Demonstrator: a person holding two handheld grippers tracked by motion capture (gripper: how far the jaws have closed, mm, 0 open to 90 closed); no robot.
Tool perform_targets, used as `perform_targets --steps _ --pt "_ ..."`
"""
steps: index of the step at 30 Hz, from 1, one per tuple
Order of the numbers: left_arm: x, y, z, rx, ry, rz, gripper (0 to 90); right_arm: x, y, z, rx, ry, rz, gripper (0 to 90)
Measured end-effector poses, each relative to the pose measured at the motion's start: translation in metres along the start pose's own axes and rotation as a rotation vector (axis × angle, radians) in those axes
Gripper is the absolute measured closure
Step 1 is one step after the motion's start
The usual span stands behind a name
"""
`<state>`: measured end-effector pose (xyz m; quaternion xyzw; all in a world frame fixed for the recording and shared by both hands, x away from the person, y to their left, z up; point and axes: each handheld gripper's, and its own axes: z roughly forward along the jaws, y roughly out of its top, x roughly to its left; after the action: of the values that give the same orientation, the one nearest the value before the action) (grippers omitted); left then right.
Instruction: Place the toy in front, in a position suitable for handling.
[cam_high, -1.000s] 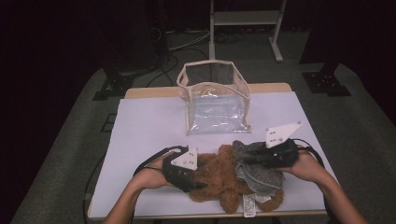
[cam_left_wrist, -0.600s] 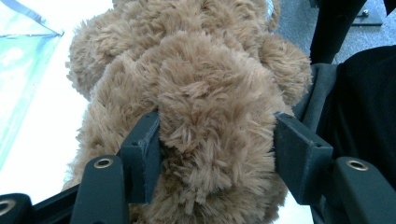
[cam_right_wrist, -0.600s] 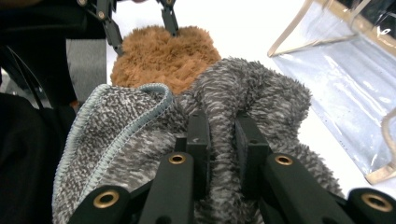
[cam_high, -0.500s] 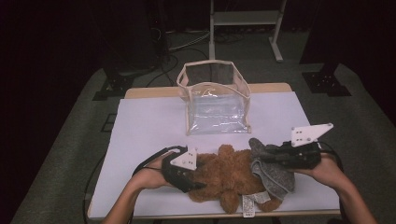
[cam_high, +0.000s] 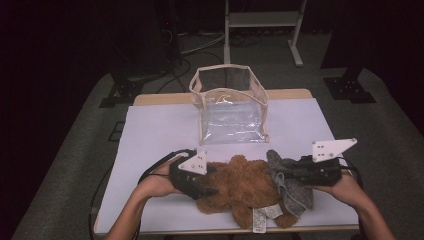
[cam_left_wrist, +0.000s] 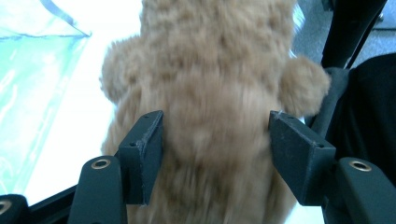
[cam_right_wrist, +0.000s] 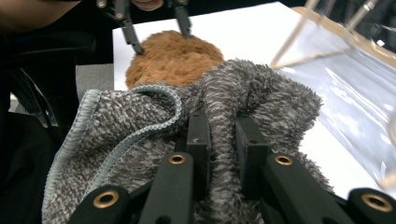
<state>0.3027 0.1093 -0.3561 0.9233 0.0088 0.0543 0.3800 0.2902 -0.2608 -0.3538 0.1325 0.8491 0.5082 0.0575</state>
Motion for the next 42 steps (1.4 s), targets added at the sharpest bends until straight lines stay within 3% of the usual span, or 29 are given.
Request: perform_targets --steps 2,3,6,11,12,15,20,23,30,37,38,42 --pt "0.001 0.0 0.001 0.008 -0.001 -0.002 36.6 0.001 0.004 0.005 -0.003 0.004 -0.011 77.9" --pt "0.002 -0.002 0.006 0.054 0.009 0.002 36.8 0.004 0.011 0.014 0.0 0.007 -0.04 77.9" --pt "0.001 -0.008 0.007 0.035 0.007 -0.019 37.8 0.006 0.013 0.016 -0.002 0.003 -0.051 77.9" --pt "-0.002 -0.01 0.007 0.028 -0.004 -0.022 38.4 0.006 -0.003 0.007 -0.021 0.002 -0.015 77.9" --pt "-0.002 -0.01 0.007 0.032 -0.007 -0.022 38.4 0.007 -0.014 0.001 -0.034 -0.005 0.005 77.9" --pt "-0.003 -0.01 0.008 0.036 -0.015 -0.026 38.4 0.008 -0.022 -0.004 -0.02 -0.024 0.02 77.9" --pt "-0.006 -0.01 0.01 0.043 -0.025 -0.028 37.8 0.006 -0.012 -0.006 -0.011 -0.038 0.002 77.9" --pt "-0.007 -0.012 0.009 0.042 -0.024 -0.03 37.8 0.006 -0.002 0.001 -0.022 -0.019 -0.017 77.9" --pt "-0.012 -0.014 0.01 0.01 -0.043 -0.028 37.4 0.002 -0.014 0.002 -0.017 -0.019 0.024 77.9" --pt "-0.016 -0.011 0.012 0.015 -0.053 -0.02 36.5 0.003 0.016 0.007 0.017 -0.015 -0.044 77.7" --pt "-0.018 -0.01 0.013 0.015 -0.059 -0.017 36.3 0.004 0.027 0.015 0.034 0.0 -0.064 77.6" --pt "-0.022 -0.009 0.013 0.017 -0.069 -0.01 36.2 0.007 0.041 0.035 0.068 0.029 -0.103 77.6"
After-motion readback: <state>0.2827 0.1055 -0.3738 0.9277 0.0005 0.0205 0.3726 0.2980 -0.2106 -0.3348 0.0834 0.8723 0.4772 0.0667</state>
